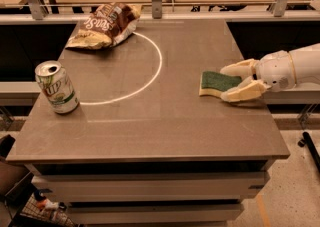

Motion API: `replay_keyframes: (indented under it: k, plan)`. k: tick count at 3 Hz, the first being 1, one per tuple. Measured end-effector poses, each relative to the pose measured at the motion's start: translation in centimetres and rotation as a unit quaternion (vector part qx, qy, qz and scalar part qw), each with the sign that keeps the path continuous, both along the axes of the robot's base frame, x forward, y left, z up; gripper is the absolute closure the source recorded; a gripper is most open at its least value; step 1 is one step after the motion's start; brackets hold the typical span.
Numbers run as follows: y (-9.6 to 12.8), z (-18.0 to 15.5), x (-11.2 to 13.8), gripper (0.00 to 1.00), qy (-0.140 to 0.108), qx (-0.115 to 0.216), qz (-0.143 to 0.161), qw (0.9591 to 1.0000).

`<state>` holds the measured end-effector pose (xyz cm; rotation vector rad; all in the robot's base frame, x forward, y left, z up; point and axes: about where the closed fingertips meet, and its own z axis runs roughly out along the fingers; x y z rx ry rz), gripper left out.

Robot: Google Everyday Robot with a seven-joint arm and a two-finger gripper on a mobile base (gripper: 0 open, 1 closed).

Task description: Move sponge near brown chip bag

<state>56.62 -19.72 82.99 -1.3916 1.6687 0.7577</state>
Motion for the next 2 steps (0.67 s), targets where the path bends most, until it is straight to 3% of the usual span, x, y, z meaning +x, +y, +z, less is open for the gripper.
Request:
replay_keyframes:
  k: [2]
  plan:
    - [0.48, -0.16, 0.09, 0.91, 0.001, 0.001, 0.004, 1.0]
